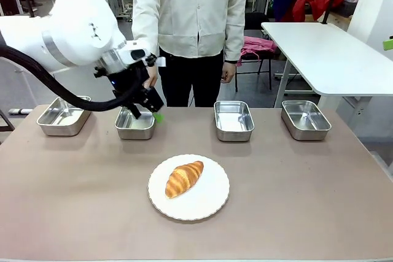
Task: Place the bread in the container.
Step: Place the Butter Roll into the Airtight Container indicated by the human.
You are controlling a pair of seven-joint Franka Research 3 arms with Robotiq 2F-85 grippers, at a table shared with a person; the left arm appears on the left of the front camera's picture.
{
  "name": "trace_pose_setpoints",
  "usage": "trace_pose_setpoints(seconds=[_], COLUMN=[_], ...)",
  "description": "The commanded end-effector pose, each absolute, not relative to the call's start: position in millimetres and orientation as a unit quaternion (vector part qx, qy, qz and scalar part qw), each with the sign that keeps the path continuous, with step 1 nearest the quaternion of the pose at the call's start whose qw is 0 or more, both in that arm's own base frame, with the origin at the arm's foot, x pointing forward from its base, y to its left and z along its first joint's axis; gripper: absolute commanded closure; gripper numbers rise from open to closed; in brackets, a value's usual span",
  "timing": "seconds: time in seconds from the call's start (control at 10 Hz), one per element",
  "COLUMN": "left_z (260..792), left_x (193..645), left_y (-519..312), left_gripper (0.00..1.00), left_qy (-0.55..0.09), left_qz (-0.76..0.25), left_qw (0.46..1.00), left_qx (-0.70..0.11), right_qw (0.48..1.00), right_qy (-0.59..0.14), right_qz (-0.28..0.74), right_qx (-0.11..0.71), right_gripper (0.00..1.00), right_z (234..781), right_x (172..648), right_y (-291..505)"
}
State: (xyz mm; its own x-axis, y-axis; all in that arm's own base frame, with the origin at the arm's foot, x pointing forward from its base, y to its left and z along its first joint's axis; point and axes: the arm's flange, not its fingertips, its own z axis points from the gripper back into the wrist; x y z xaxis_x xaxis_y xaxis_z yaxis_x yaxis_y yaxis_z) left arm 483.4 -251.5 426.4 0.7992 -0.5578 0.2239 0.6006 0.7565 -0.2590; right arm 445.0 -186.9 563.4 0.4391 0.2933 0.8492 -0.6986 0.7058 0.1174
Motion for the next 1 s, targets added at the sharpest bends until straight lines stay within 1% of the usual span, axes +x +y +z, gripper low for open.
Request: trace_pose_setpoints(seconds=[0.0,0.2,0.4,0.9], left_z=[406.6,381.7,371.4,361.0], left_x=[474.7,470.8,458.1,415.5], left_y=[-290.5,-314.8,-335.4,-368.0], left_gripper=[0.0,0.0,0.0,0.0], left_qy=[-0.072,-0.061,-0.051,-0.032], left_qz=[-0.319,-0.329,-0.327,-0.341], left_qw=[0.935,0.932,0.938,0.936], left_qx=[-0.137,-0.135,-0.102,-0.077], right_qw=[0.813,0.813,0.813,0.813], right_qy=[-0.436,-0.436,-0.436,-0.436], right_qz=[0.305,0.305,0.305,0.305], right_qx=[0.236,0.236,0.236,0.236], right_gripper=[0.0,0.0,0.0,0.0], right_z=[564.9,564.9,564.9,564.9], right_x=[444.5,444.5,444.5,444.5], right_y=[-186.7,-186.7,-186.7,-186.7])
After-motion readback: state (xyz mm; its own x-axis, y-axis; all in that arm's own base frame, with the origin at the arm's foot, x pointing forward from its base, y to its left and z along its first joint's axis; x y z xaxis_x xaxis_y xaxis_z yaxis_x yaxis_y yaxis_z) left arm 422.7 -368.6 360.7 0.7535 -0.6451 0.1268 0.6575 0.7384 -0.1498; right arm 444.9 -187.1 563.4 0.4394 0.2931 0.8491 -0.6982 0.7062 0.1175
